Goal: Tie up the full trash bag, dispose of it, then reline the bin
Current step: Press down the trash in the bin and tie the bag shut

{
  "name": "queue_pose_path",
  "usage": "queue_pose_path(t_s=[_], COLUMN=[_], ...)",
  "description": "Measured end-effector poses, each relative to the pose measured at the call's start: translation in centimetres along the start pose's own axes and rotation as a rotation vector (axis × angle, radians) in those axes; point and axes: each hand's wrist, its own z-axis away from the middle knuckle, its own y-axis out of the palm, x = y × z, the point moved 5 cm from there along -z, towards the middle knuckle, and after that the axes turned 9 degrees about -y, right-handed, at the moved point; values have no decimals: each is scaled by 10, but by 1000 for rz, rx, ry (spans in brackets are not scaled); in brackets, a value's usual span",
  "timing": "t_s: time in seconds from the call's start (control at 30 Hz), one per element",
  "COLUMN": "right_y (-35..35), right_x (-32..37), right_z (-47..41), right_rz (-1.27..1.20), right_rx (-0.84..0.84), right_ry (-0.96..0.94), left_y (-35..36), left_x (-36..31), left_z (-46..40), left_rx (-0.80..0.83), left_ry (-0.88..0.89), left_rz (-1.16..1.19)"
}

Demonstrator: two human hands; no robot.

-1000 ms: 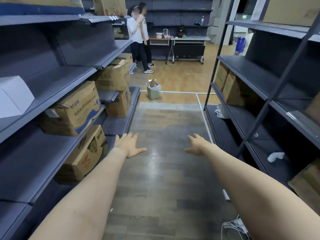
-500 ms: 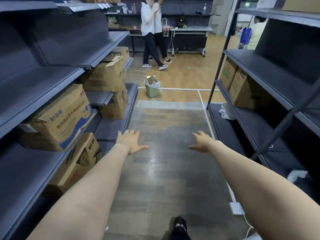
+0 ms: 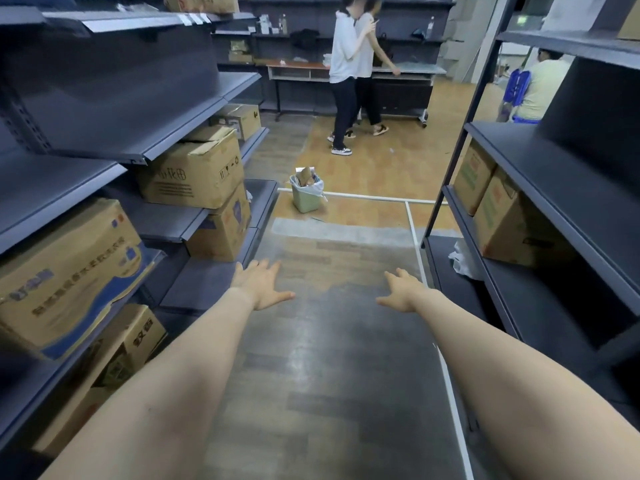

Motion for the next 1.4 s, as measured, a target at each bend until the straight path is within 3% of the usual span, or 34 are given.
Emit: queue_pose_path(t_s=[0.4,0.87,1.17,1.4], right_y=[-47,-183,-219,-293], right_x=[-37,-28,-63,-91], right_z=[-116,-337,-448,-566], right_rz=[8,27,11,39], right_rx=[41,-63,-23,-54], right_ry=[-4,-88,-71,-144], left_y=[-20,-98,-102,-144], left_x=[-23,-9,-19,-46], left_z=[-128,-355,-470,-591], left_rx=[57,9,83,59], left_ry=[-5,36,20,-32], left_rz=[-19,67,87,99])
